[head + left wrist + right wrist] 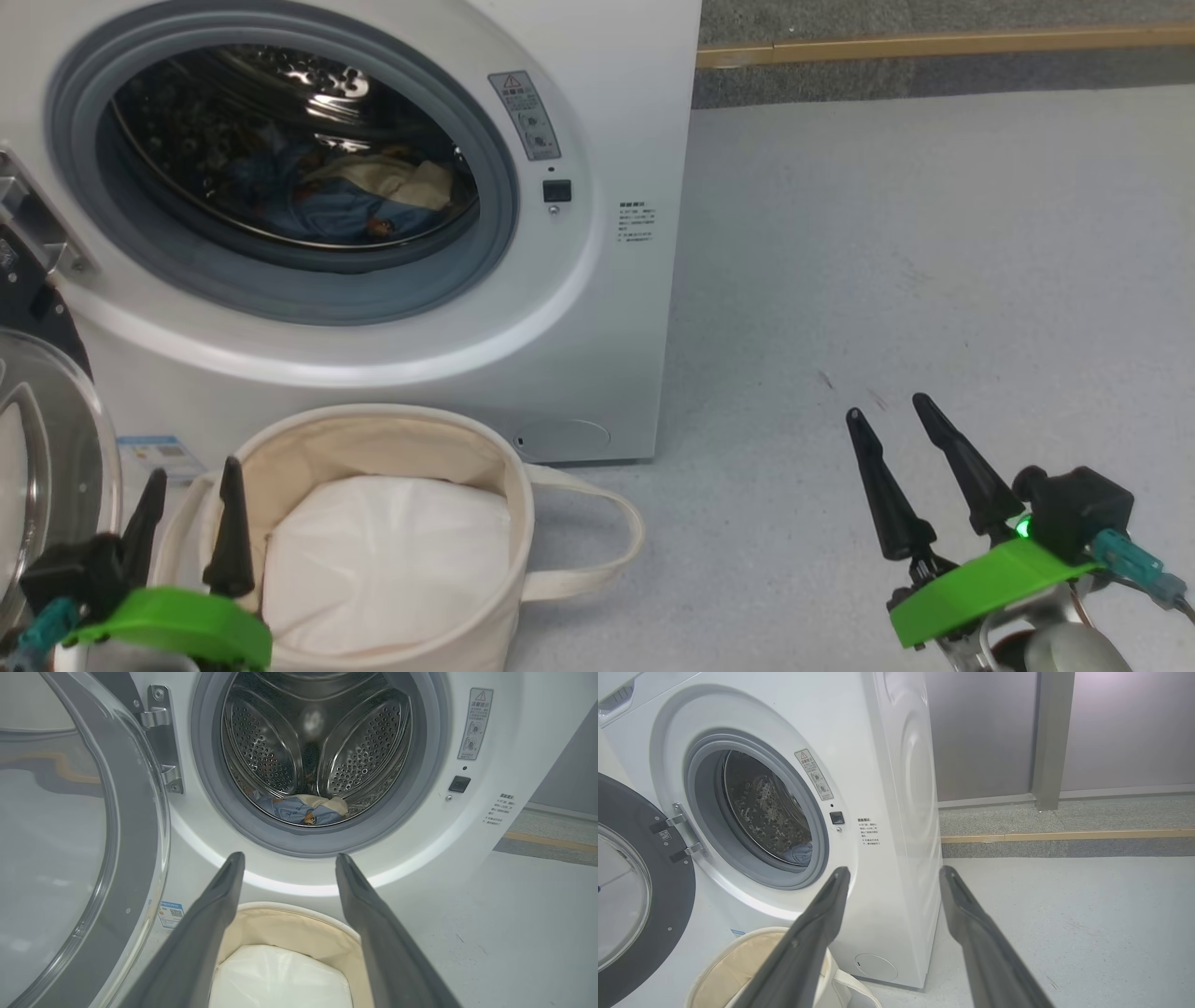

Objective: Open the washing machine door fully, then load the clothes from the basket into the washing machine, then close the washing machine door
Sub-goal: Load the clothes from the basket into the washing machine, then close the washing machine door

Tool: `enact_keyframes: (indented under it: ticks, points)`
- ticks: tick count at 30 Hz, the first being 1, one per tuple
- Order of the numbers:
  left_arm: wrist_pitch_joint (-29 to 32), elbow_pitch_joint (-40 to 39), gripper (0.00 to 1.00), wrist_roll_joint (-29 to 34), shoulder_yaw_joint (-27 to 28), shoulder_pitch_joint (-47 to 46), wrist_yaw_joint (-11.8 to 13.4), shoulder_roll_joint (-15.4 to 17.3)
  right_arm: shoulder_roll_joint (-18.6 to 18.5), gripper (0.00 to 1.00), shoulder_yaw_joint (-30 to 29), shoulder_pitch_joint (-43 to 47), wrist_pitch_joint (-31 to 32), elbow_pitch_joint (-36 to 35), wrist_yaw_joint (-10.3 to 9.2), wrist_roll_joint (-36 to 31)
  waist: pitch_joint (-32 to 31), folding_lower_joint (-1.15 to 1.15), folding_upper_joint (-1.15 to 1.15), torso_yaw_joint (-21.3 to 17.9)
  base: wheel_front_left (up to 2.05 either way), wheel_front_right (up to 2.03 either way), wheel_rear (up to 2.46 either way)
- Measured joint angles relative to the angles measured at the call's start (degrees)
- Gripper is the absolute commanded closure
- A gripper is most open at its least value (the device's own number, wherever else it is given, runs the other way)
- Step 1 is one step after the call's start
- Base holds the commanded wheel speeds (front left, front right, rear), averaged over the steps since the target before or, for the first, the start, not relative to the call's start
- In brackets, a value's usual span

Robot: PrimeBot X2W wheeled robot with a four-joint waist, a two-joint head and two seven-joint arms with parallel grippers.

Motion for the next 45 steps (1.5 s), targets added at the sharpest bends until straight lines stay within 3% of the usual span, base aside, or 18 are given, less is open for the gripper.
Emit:
enact_keyframes:
  ticks: [15,45]
  points:
    - [0.01,-5.99,0.0,1.89,0.33,6.28,3.64,4.05,-1.35,0.0,0.73,0.9,0.01,0.7,0.0,0.44,-2.54,0.0,0.0,-0.28,0.0,0.0,0.0]
    - [0.01,-9.81,0.0,2.7,0.4,8.1,4.33,5.3,-1.37,0.0,0.53,0.9,0.16,0.63,0.0,0.44,-2.76,0.01,0.0,-0.5,-0.02,0.02,0.0]
